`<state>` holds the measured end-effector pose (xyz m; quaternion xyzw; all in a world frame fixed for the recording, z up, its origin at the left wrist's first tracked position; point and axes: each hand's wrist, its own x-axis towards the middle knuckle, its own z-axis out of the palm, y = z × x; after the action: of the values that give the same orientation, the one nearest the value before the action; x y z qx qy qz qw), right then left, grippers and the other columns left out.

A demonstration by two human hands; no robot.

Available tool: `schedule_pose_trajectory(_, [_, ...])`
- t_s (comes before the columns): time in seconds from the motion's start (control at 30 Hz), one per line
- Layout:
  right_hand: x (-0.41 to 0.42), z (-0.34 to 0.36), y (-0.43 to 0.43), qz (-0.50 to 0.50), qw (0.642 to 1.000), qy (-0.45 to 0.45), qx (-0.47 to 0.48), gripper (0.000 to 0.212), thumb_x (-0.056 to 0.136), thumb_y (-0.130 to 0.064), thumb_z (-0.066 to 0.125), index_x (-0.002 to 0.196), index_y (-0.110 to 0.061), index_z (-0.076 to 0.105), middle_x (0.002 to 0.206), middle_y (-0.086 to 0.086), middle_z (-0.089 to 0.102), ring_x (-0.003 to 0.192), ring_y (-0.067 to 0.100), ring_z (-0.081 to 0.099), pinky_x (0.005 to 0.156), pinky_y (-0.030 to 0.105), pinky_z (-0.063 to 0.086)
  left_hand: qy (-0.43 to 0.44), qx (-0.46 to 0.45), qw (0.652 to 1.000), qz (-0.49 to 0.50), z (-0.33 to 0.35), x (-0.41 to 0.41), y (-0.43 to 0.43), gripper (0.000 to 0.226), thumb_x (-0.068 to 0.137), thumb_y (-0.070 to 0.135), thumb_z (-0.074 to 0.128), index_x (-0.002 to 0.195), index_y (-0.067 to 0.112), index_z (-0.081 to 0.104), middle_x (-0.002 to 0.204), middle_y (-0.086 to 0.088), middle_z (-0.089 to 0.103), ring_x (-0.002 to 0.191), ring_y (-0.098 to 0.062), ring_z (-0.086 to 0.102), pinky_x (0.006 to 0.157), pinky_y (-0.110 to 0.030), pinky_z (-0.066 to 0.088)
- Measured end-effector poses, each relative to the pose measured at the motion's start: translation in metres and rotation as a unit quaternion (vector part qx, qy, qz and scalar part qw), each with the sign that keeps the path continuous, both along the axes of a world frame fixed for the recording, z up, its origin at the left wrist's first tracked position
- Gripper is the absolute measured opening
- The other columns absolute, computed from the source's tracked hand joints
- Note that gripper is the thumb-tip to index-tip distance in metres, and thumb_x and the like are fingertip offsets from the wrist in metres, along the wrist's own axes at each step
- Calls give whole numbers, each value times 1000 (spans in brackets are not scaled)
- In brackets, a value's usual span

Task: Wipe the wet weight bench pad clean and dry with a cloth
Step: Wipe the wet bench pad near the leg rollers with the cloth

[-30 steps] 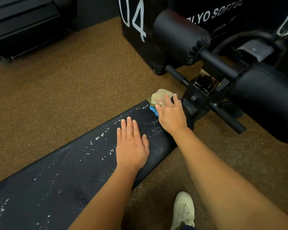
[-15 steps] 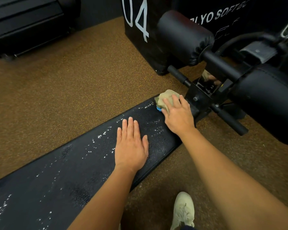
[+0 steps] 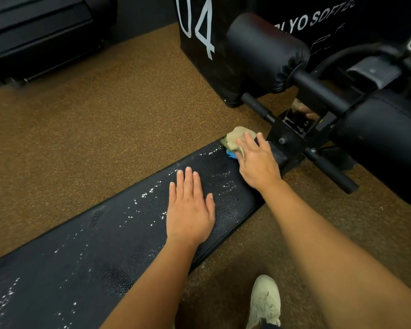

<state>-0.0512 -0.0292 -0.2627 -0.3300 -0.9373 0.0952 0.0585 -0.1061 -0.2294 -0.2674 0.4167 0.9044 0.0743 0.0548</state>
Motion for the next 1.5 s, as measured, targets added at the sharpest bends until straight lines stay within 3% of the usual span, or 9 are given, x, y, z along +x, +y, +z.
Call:
schedule_pose_trajectory(0.1, [-25, 4, -10, -3, 1000, -29, 4, 45, 99, -36, 35, 139, -16, 43, 151, 8, 32, 138, 41, 18, 112, 52, 18, 2, 3, 1000, 2, 0, 0, 1, 67, 97, 45, 9, 151, 5, 10, 160, -12, 2, 147, -27, -7, 119, -43, -1])
schedule_pose_trajectory(0.23, [-10, 4, -17, 89, 996, 23, 0, 42, 96, -26, 48, 136, -12, 48, 148, 8, 39, 140, 39, 21, 115, 51, 18, -2, -7, 1000, -1, 0, 0, 0, 69, 95, 46, 4, 151, 6, 4, 160, -11, -3, 147, -26, -11, 119, -42, -3])
schedule_pose_trajectory(0.43, [-24, 5, 0, -27, 999, -6, -21, 42, 98, -33, 39, 135, -14, 47, 148, 8, 36, 138, 39, 20, 113, 50, 19, 2, -1, 1000, -2, -2, 0, 1, 68, 96, 45, 8, 151, 5, 7, 160, -12, 0, 147, -26, -9, 119, -42, -3])
schedule_pose_trajectory(0.6, [-14, 9, -12, 83, 996, 34, -25, 40, 96, -25, 49, 134, -13, 49, 148, 6, 38, 141, 34, 20, 115, 46, 20, 4, 4, 1000, 1, -1, 0, 1, 68, 96, 45, 9, 151, 5, 11, 160, -13, 4, 147, -27, -6, 119, -43, 0])
schedule_pose_trajectory(0.8, [-26, 8, 2, -24, 999, -6, -31, 41, 98, -31, 41, 134, -13, 47, 148, 7, 36, 139, 38, 21, 113, 49, 21, 7, -1, 1000, -1, -1, 0, 1, 67, 97, 44, 10, 151, 4, 10, 160, -13, 3, 147, -28, -6, 119, -43, 0])
schedule_pose_trajectory(0.97, [-21, 7, -14, 109, 993, 33, -21, 38, 94, -22, 51, 131, -12, 51, 146, 8, 41, 140, 36, 21, 115, 49, 18, 0, -6, 1000, 0, -1, 0, 0, 68, 96, 45, 7, 151, 6, 6, 160, -12, -2, 147, -27, -10, 119, -42, -3])
schedule_pose_trajectory(1.13, [-20, 4, 1, 12, 1000, 17, -18, 38, 97, -26, 45, 133, -14, 49, 147, 5, 38, 141, 35, 18, 115, 48, 17, 0, -6, 1000, -2, 0, 0, 1, 67, 97, 44, 9, 151, 6, 5, 160, -12, -3, 147, -26, -11, 119, -42, -3])
schedule_pose_trajectory(1.33, [-18, 4, -11, 150, 988, 17, -30, 40, 96, -24, 49, 135, -16, 49, 149, 2, 37, 143, 31, 17, 117, 48, 14, 2, -16, 1000, 0, 2, 0, 0, 68, 96, 45, 6, 151, 6, 3, 160, -12, -5, 147, -26, -12, 119, -42, -4])
schedule_pose_trajectory(1.5, [-23, 4, 1, 61, 998, -1, 1, 37, 96, -26, 47, 130, -14, 52, 145, 7, 41, 139, 36, 22, 112, 53, 21, -3, -11, 1000, 0, 2, 0, 1, 66, 97, 44, 9, 151, 6, 3, 160, -11, -5, 147, -26, -13, 118, -41, -6])
